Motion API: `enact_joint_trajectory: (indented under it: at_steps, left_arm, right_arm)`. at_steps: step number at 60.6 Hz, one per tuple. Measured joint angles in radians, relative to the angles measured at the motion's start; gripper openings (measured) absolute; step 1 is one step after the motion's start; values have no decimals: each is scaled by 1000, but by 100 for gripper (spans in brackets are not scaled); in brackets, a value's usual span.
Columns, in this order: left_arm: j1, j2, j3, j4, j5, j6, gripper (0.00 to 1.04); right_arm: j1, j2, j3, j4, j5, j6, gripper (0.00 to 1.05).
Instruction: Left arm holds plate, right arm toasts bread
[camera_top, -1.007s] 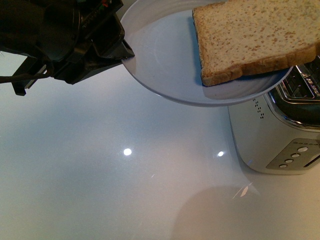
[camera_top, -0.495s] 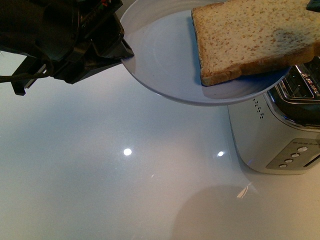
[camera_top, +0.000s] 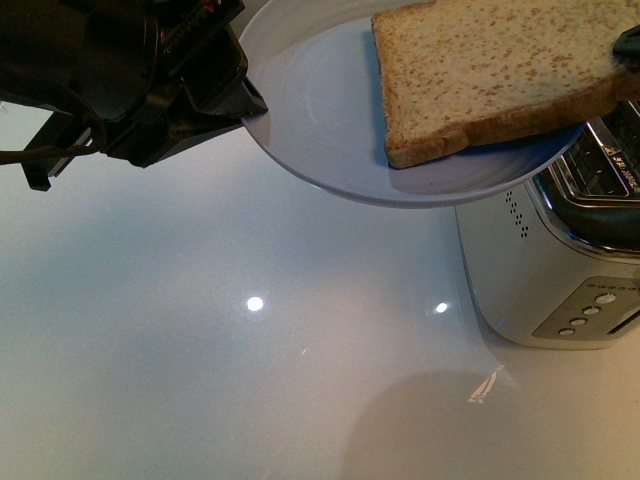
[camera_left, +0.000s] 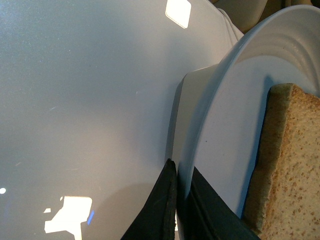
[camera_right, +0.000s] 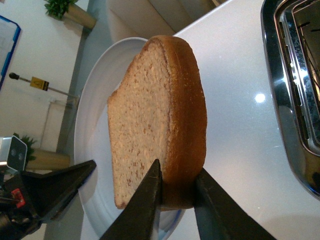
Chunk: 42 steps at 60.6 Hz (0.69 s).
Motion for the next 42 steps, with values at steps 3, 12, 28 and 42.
enact_joint_trajectory:
  at_steps: [3,12,28,42]
  left_arm:
    - [0,0,0,0,0,0,3]
    - [0,0,0,0,1,0,3]
    - [0,0,0,0,1,-3,3]
    - [0,0,0,0,1,-3,3]
  right_arm:
    - [-2,-11,5,-4,-6,6,8]
    - [-16,-56,24,-29,-16,18,2]
    - [-97,-159,130,-95,82,-98,2]
    - [-180,-150,226,-53,253,-553,2]
